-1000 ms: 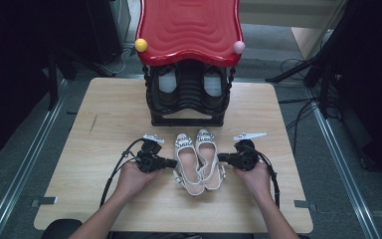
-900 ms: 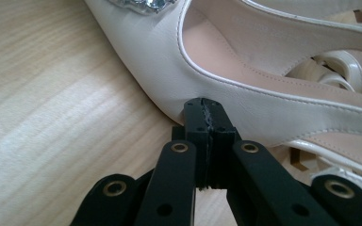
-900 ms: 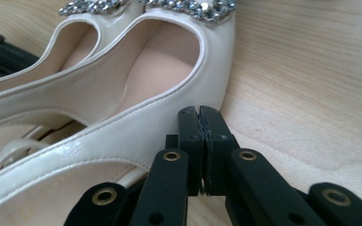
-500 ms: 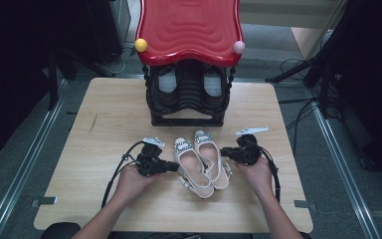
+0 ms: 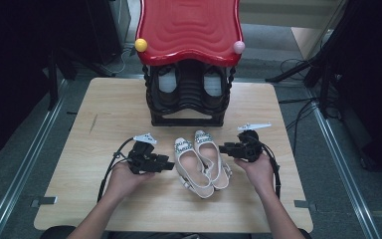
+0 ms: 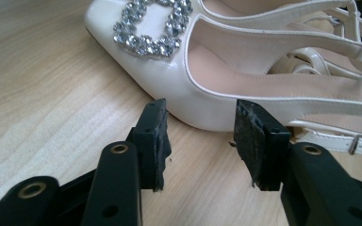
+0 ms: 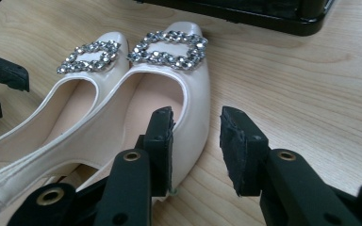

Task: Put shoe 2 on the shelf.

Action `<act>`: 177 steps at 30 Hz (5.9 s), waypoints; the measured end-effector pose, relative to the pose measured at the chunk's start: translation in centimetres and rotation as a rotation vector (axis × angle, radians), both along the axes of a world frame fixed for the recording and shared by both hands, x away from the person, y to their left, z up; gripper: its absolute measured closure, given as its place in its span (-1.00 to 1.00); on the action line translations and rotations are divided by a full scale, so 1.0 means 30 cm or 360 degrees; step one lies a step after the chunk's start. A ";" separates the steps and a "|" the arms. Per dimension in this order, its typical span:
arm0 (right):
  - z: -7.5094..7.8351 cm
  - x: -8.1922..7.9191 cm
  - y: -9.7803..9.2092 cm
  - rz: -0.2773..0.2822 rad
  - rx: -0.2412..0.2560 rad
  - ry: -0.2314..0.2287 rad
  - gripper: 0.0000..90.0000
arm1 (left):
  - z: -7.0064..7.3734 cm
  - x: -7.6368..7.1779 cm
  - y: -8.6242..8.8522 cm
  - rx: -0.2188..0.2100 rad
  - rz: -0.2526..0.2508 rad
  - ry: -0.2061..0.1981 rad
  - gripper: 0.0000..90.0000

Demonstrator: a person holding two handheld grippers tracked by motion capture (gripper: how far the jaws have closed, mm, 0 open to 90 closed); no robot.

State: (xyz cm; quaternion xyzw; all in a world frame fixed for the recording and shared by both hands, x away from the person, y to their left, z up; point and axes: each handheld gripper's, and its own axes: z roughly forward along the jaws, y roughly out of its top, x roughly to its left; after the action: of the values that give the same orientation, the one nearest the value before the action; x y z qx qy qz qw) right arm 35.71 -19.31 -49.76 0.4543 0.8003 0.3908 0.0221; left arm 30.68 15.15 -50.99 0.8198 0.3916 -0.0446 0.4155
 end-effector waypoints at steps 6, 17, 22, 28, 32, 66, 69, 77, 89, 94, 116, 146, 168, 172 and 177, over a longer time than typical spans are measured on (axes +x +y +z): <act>0.013 0.008 0.016 0.0008 -0.0008 -0.0010 0.44 | 0.011 -0.008 0.011 -0.0021 0.0011 -0.0007 0.12; 0.046 -0.011 0.091 0.0087 -0.0004 -0.0006 0.39 | 0.011 -0.002 0.054 0.0011 0.0057 0.0003 0.00; 0.054 -0.017 0.124 0.0118 0.0006 0.0017 0.29 | 0.010 0.001 0.062 0.0028 0.0042 -0.0012 -0.02; 0.044 -0.015 0.157 0.0150 -0.0032 0.0068 0.01 | 0.013 0.007 0.074 0.0037 0.0056 -0.0021 -0.03; 0.046 -0.018 0.169 0.0159 -0.0040 0.0093 -0.10 | 0.019 0.007 0.085 0.0016 0.0079 -0.0023 -0.03; 0.038 -0.092 0.321 0.0267 -0.0551 0.0206 0.49 | 0.040 0.025 0.105 0.0030 0.0112 -0.0079 -0.03; 0.039 -0.083 0.327 0.0263 -0.0568 0.0229 0.55 | 0.039 0.029 0.104 0.0048 0.0108 -0.0112 -0.02; 0.040 -0.062 0.348 0.0265 -0.0643 0.0273 0.76 | 0.039 0.036 0.118 0.0045 0.0131 -0.0110 -0.03; 0.058 -0.024 0.338 0.0306 -0.0639 0.0344 0.93 | 0.032 0.043 0.132 0.0058 0.0150 -0.0100 -0.03; 0.077 -0.015 0.317 0.0354 -0.0617 0.0327 0.93 | 0.033 0.046 0.147 0.0043 0.0164 -0.0103 -0.04; 0.328 0.022 0.377 0.0809 -0.0672 0.0061 0.93 | 0.049 0.021 0.316 -0.0001 0.0392 -0.0166 -0.07; 0.834 0.037 0.462 0.1123 -0.0137 -0.0308 0.93 | 0.042 -0.016 0.414 -0.0032 0.0528 -0.0167 -0.07; 1.036 0.204 0.371 0.0555 0.0249 -0.0294 0.93 | 0.034 0.005 0.389 -0.0016 0.0463 -0.0168 -0.07; 1.058 0.245 0.357 0.0448 0.0293 -0.0272 0.93 | 0.032 0.008 0.384 -0.0019 0.0469 -0.0159 -0.07; 1.070 0.295 0.344 0.0342 0.0322 -0.0263 0.93 | 0.028 0.014 0.380 -0.0002 0.0454 -0.0146 -0.07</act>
State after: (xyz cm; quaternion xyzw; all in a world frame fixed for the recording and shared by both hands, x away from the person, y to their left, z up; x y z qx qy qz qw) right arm 44.56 -8.97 -17.66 0.3325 0.7962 0.5055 0.0000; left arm 31.10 26.55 -50.16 0.7567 0.4848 0.0523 0.4355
